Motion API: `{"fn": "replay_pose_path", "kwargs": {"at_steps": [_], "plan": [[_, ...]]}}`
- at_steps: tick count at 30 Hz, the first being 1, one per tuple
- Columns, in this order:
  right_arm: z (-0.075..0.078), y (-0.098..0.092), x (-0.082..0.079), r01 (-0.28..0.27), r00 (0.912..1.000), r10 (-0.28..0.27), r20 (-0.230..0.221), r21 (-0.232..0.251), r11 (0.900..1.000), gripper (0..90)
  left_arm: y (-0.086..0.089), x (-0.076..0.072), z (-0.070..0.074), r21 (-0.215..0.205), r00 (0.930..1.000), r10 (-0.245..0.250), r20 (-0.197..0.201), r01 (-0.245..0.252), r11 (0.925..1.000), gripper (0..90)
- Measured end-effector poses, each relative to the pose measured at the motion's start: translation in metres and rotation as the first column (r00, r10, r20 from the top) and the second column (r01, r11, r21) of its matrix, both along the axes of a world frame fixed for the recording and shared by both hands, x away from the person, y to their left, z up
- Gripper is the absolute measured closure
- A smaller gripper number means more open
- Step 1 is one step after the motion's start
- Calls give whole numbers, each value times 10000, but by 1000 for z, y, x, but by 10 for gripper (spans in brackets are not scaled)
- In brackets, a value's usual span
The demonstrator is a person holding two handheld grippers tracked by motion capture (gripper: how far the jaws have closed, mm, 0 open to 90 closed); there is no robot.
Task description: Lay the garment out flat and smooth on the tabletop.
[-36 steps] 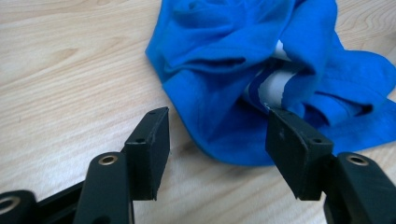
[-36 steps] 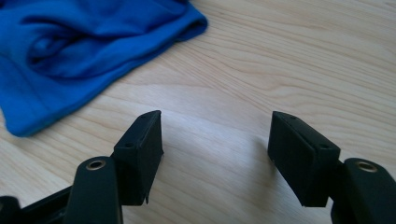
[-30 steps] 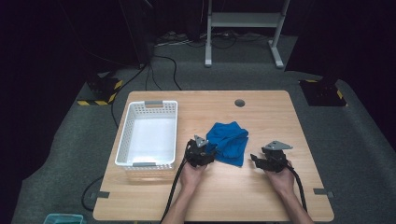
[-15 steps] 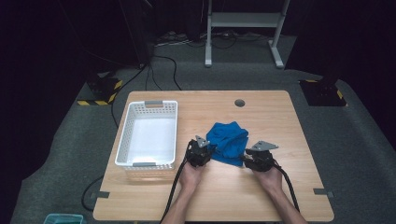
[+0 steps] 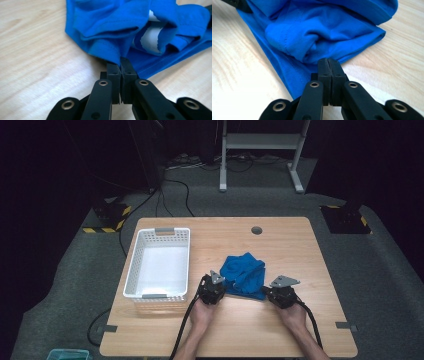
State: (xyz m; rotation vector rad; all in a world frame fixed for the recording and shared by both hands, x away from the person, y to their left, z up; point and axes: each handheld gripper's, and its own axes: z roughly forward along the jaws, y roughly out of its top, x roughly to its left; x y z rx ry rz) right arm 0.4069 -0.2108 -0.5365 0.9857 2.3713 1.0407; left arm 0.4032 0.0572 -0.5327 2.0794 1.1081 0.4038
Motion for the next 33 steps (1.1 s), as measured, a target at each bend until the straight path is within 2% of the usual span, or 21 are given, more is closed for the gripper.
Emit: {"fn": "replay_pose_path", "kwargs": {"at_steps": [1,2,3,4,6,7,8,9,10,12,14,18,23,24,25,27,29,32,33], "plan": [[0,0,-1,30,10000,-30,34,-8,10000,800,-1,0,0,70,10000,57,41,-58,10000,778],[2,-1,-1,36,9999,-37,96,25,10000,681,-1,0,0,2,9999,90,48,-90,10000,696],[2,-1,-1,36,9999,-37,96,25,10000,681,-2,0,0,-120,9999,140,31,-140,9998,696],[4,0,-1,-52,9999,49,152,202,9998,601,-3,1,0,-154,9997,236,54,-235,9996,647],[5,1,-1,-109,9997,105,199,218,9997,572,-3,2,0,-165,9996,271,53,-270,9995,648],[7,4,-3,-382,9986,372,381,262,9989,543,-4,4,-1,-167,9995,306,12,-306,9994,663],[7,4,-3,-382,9986,372,381,262,9989,543,-4,4,-1,-167,9995,306,12,-306,9994,683],[8,8,-5,-632,9970,618,461,294,9976,529,-4,4,-2,-201,9994,351,32,-350,9992,704],[8,8,-5,-632,9970,618,461,294,9976,529,-4,5,-2,-221,9993,379,27,-378,9990,704],[7,11,-6,-822,9957,810,446,256,9963,513,-3,6,-2,-253,9991,417,7,-417,9988,770],[7,14,-9,-1154,9925,1143,434,236,9930,496,-2,6,-2,-244,9992,410,29,-409,9989,800],[9,18,-12,-1374,9892,1362,548,203,9903,485,-2,6,-2,-183,9992,402,57,-400,9990,837],[8,24,-11,-1321,9896,1300,609,321,9907,519,-5,6,-2,-64,9996,266,138,-266,9996,860],[7,26,-10,-1281,9900,1260,638,303,9913,557,-6,5,-2,-50,9996,235,133,-234,9997,860],[5,28,-9,-1246,9903,1227,659,250,9919,677,-6,5,-2,-26,9998,187,119,-187,9998,864],[5,29,-7,-1111,9917,1095,681,209,9936,794,-6,4,-1,27,9999,99,122,-99,9999,867],[5,27,-7,-1064,9923,1043,668,278,9939,821,-6,3,-1,96,9999,27,119,-29,9999,868],[9,17,-3,-483,9964,447,714,500,9976,845,-7,0,-1,180,9998,-124,128,121,9998,870],[9,17,-3,-483,9964,447,714,500,9976,845,-7,-1,0,217,9997,-197,124,195,9996,870]]}}
